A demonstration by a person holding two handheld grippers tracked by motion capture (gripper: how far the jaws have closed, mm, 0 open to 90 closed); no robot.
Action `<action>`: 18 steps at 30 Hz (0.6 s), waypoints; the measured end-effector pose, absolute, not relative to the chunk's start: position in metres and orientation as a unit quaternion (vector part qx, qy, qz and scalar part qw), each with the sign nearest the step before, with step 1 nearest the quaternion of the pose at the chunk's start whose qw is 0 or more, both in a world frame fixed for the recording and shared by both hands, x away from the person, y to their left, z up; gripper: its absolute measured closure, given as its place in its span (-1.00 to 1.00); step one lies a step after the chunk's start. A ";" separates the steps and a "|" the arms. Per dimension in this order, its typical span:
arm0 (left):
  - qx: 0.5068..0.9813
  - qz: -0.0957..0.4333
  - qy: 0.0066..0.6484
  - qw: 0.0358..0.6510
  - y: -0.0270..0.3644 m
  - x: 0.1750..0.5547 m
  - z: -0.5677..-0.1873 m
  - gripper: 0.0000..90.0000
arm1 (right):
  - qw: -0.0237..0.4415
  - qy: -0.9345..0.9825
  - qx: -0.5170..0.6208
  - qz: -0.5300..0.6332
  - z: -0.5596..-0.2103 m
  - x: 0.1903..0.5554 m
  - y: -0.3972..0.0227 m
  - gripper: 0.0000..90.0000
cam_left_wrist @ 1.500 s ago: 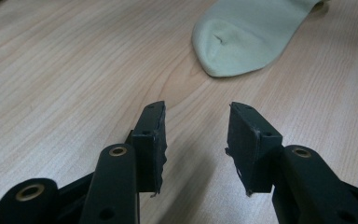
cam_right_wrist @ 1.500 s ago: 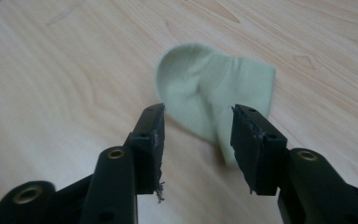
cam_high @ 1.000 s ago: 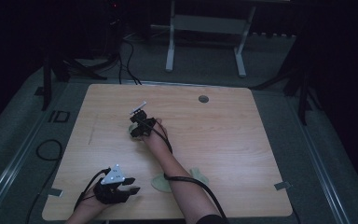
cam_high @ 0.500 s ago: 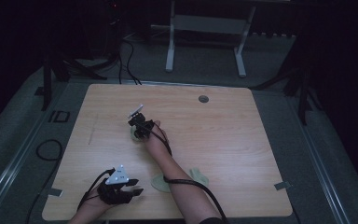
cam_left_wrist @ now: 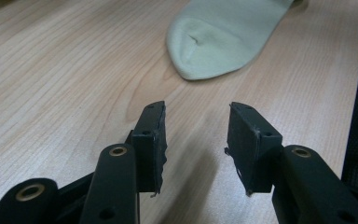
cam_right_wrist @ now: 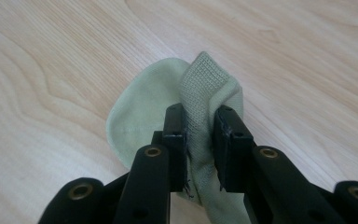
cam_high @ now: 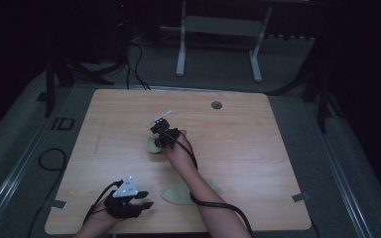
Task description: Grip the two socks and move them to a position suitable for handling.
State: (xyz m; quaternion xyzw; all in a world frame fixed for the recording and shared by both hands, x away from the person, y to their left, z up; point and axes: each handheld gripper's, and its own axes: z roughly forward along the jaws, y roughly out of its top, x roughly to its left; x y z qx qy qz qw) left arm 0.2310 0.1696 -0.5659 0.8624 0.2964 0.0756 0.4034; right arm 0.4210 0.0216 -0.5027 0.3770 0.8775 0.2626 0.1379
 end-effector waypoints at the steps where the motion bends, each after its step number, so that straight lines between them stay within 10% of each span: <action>1: 0.863 0.075 0.296 0.403 0.170 0.231 -0.566 0.26 | 0.138 0.875 0.378 0.270 -0.498 0.418 0.016 0.69; 18: 0.867 0.072 0.290 0.400 0.161 0.228 -0.566 0.26 | 0.141 0.845 0.397 0.329 -0.488 0.366 -0.055 0.69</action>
